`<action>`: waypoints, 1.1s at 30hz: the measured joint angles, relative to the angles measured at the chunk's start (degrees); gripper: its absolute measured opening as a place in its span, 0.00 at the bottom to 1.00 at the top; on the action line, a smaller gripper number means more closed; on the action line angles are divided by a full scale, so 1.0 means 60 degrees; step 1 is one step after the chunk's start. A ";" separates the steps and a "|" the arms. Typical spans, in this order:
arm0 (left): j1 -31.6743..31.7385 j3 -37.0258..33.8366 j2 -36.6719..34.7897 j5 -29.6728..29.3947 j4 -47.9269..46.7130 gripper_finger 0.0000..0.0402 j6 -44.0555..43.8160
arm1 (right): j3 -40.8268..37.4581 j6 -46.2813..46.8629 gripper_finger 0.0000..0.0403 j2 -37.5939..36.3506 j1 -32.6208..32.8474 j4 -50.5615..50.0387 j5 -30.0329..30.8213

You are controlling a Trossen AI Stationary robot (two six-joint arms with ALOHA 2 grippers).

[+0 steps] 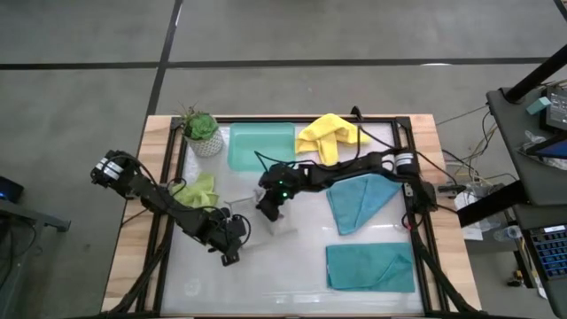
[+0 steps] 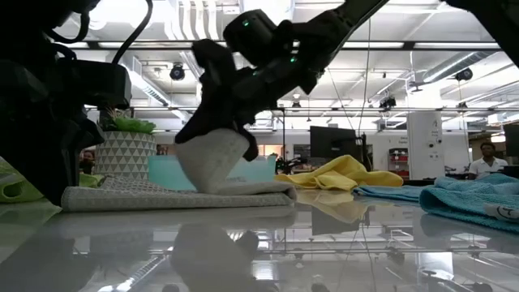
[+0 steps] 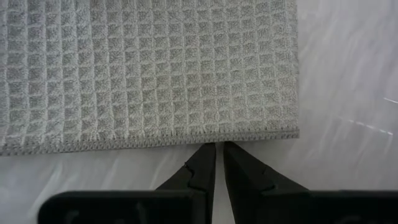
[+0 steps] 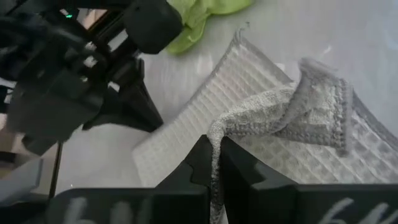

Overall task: Fold microfiber towels
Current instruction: Fold the gray microfiber towel

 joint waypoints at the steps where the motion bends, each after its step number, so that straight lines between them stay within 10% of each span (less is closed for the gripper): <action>1: 0.0000 0.0000 0.0000 -0.0010 0.0000 0.05 0.0000 | 0.0097 0.0010 0.02 0.0140 0.0014 -0.0015 -0.0031; 15: 0.0000 -0.0011 0.0011 -0.0127 0.0035 0.05 -0.0058 | 0.0624 -0.0021 0.05 0.0875 0.0244 0.0428 0.0000; 33: 0.0019 0.0026 -0.0460 -0.0283 -0.0050 0.05 -0.0065 | 0.0661 -0.1099 0.42 0.0847 0.0482 0.1042 -0.0952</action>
